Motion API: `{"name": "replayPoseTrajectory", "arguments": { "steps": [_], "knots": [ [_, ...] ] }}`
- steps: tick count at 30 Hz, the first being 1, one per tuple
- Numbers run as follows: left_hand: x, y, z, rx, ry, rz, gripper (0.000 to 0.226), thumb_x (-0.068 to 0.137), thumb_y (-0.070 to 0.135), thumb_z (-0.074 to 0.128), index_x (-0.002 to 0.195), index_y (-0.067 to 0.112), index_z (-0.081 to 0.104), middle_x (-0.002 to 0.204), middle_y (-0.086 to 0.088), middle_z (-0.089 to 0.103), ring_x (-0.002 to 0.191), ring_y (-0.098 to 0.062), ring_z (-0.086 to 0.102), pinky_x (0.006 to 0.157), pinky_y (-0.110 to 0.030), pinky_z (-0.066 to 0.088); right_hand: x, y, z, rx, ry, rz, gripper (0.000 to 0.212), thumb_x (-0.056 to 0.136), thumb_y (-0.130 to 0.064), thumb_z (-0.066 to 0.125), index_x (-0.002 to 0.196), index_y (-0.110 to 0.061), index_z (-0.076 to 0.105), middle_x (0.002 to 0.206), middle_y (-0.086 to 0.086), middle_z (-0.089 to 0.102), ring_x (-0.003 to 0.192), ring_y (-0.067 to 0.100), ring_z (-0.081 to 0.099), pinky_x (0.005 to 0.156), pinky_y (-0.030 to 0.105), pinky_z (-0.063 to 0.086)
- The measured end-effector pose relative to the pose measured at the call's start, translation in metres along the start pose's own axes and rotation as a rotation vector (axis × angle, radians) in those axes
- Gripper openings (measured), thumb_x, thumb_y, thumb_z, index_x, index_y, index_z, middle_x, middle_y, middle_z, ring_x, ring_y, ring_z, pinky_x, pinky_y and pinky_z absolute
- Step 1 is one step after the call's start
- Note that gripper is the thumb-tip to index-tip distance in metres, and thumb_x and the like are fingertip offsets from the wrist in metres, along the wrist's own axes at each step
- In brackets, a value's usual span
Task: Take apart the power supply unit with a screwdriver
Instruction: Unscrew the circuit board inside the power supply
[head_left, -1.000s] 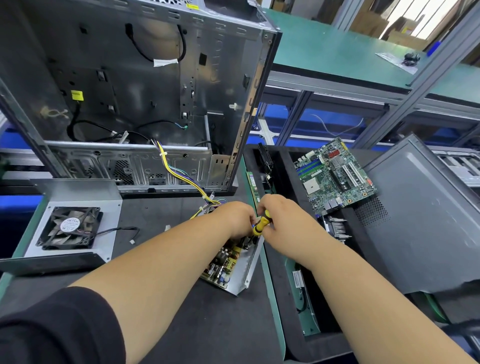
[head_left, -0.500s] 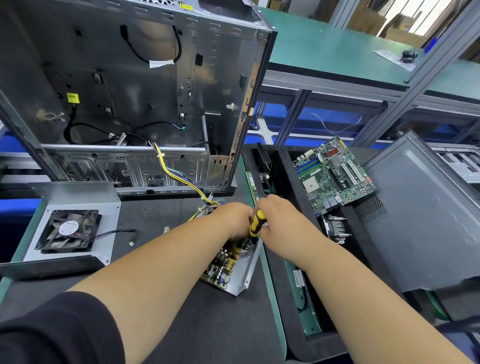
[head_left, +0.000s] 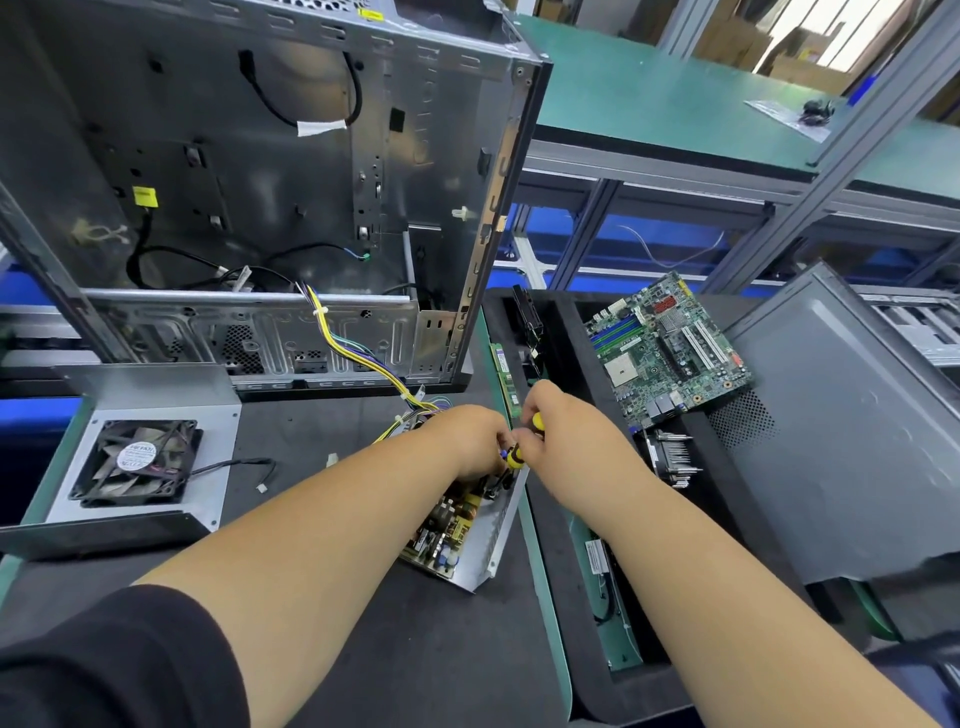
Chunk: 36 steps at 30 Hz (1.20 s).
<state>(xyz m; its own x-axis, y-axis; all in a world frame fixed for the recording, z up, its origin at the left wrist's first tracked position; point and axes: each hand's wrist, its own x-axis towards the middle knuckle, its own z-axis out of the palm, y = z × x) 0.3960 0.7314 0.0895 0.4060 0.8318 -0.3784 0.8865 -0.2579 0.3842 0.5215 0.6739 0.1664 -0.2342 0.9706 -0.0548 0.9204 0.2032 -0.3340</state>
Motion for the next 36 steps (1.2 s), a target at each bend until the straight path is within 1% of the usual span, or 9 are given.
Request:
{"name": "replayPoseTrajectory", "arguments": {
  "steps": [5,8,10,13,17,23,28,33,36],
  "knots": [
    [-0.004,0.002,-0.002,0.017,-0.01,0.012,0.023,0.088,0.019,0.055,0.066,0.023,0.05,0.072,-0.001,0.053,0.076,-0.028,0.051,0.064,-0.029,0.039,-0.003,-0.001,-0.009,0.006,-0.115,-0.159,0.011,0.094,-0.009,0.058,0.101,-0.016,0.061,0.102,-0.003,0.05,0.099,0.021,0.044,0.076,0.029,0.032],
    [-0.008,0.003,-0.006,0.069,-0.022,0.048,0.021,0.093,0.014,0.047,0.101,0.006,0.064,0.101,-0.015,0.064,0.094,-0.035,0.058,0.073,-0.033,0.042,-0.004,-0.002,-0.011,-0.082,-0.203,-0.319,0.018,0.091,-0.002,0.054,0.104,-0.011,0.063,0.106,0.005,0.051,0.098,0.025,0.041,0.088,0.038,0.037],
    [-0.008,0.002,-0.006,0.104,-0.042,0.057,0.024,0.093,0.011,0.044,0.105,0.003,0.064,0.102,-0.016,0.061,0.09,-0.033,0.054,0.073,-0.033,0.042,-0.002,-0.003,-0.011,-0.176,-0.181,-0.337,0.018,0.095,-0.015,0.052,0.11,-0.012,0.061,0.106,0.004,0.052,0.097,0.025,0.043,0.09,0.038,0.038],
    [-0.006,0.002,-0.006,0.134,-0.065,0.051,0.018,0.091,0.008,0.045,0.098,0.009,0.061,0.099,-0.012,0.059,0.087,-0.031,0.054,0.073,-0.036,0.047,0.002,-0.003,-0.01,-0.353,-0.116,-0.268,0.033,0.102,-0.044,0.041,0.113,-0.016,0.053,0.103,0.002,0.054,0.095,0.025,0.049,0.083,0.038,0.038],
    [-0.004,0.001,-0.003,0.018,-0.007,0.027,0.007,0.09,0.021,0.057,0.086,0.015,0.059,0.086,-0.007,0.057,0.081,-0.026,0.05,0.071,-0.033,0.044,0.005,-0.001,-0.005,-0.371,-0.097,-0.224,0.02,0.103,-0.032,0.043,0.108,-0.013,0.048,0.099,0.006,0.057,0.088,0.029,0.053,0.066,0.035,0.03],
    [-0.001,-0.001,-0.001,-0.011,-0.012,-0.006,0.031,0.089,0.025,0.062,0.063,0.024,0.045,0.069,-0.001,0.05,0.071,-0.024,0.047,0.062,-0.029,0.037,0.006,0.002,-0.008,-0.087,-0.088,-0.007,0.03,0.093,-0.041,0.063,0.097,-0.017,0.047,0.074,-0.007,0.043,0.075,0.021,0.047,0.058,0.034,0.029],
    [0.0,0.001,-0.003,-0.01,-0.048,-0.01,0.03,0.086,0.018,0.057,0.061,0.016,0.041,0.061,0.001,0.038,0.06,-0.02,0.035,0.058,-0.03,0.031,0.0,-0.005,0.0,-0.385,-0.016,0.031,0.041,0.1,-0.057,0.039,0.084,-0.02,0.04,0.065,-0.005,0.037,0.069,0.024,0.045,0.048,0.031,0.023],
    [-0.001,0.001,-0.001,-0.023,-0.034,-0.024,0.03,0.087,0.017,0.057,0.06,0.015,0.043,0.06,0.001,0.036,0.07,-0.025,0.036,0.063,-0.028,0.032,0.003,-0.008,0.001,-0.253,-0.068,0.029,0.025,0.103,-0.037,0.043,0.097,-0.013,0.048,0.084,0.005,0.055,0.076,0.027,0.047,0.061,0.034,0.03],
    [-0.001,0.0,0.0,-0.056,-0.014,-0.026,0.032,0.087,0.02,0.06,0.061,0.023,0.042,0.066,0.001,0.044,0.072,-0.025,0.039,0.066,-0.028,0.036,-0.002,-0.006,-0.006,-0.078,-0.139,-0.032,0.015,0.1,-0.025,0.049,0.104,-0.011,0.05,0.087,0.003,0.054,0.078,0.024,0.046,0.055,0.032,0.028]
  ]
}}
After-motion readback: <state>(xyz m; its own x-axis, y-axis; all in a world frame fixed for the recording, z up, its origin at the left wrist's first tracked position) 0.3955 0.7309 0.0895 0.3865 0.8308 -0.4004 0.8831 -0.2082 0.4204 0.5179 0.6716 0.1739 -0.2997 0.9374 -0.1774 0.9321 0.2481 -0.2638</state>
